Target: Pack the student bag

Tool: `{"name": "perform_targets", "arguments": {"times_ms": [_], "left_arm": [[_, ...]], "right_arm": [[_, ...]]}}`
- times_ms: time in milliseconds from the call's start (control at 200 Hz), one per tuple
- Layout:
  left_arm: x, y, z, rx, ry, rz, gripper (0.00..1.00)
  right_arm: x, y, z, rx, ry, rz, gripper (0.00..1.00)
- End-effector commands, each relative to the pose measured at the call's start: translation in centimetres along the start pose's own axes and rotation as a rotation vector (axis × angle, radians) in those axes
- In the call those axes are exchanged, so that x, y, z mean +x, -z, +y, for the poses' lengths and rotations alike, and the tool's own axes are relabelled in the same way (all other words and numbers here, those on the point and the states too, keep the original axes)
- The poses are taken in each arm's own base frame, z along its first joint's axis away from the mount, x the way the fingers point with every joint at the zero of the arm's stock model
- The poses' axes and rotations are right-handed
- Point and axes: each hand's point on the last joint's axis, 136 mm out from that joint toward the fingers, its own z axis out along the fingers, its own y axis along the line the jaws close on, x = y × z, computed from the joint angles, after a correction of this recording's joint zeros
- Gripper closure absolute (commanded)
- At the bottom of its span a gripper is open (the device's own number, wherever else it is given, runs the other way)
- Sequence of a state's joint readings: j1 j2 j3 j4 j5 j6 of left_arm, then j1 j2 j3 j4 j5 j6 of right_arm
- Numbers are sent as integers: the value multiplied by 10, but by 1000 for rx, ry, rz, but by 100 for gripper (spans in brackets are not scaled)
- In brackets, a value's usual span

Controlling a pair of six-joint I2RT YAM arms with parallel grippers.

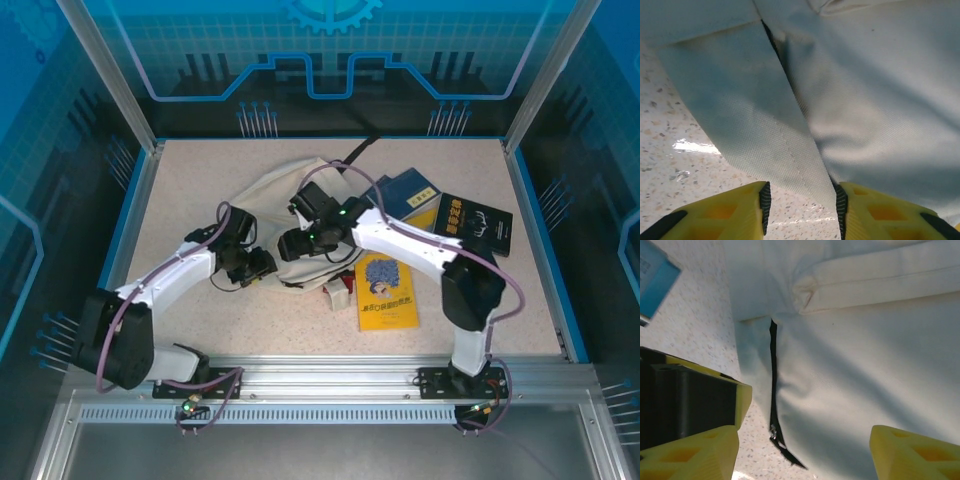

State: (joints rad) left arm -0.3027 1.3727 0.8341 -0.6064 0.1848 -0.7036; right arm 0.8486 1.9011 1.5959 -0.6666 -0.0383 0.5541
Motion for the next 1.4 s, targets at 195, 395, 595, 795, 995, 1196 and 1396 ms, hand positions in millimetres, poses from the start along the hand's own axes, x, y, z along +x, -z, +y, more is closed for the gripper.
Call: {"name": "perform_targets", "arguments": {"times_ms": [195,395,595,795,995,1196,1396], "left_arm": [[-13,-23,-10,72,143,43,57],[-13,-39,-3,27,160,81,62],[-11,-44,4,15,168,82,85],[-14,-40,6,44,144,48,100],[-16,-32,16,31,145,14,100],[-11,-30,25,31,178,1,100],[-10,-24,20,54,181,6,95]], "right_arm": [[0,-50,-8,8,115,131,30],[5,-75,-8,-16,220,209,32],[13,-88,-10,-41,278,254,35],[15,-99,-28,38,264,262,45],[-1,-101,-61,192,154,190,77],[-19,-89,-87,318,7,97,84],[-32,-61,-70,233,-62,35,80]]}}
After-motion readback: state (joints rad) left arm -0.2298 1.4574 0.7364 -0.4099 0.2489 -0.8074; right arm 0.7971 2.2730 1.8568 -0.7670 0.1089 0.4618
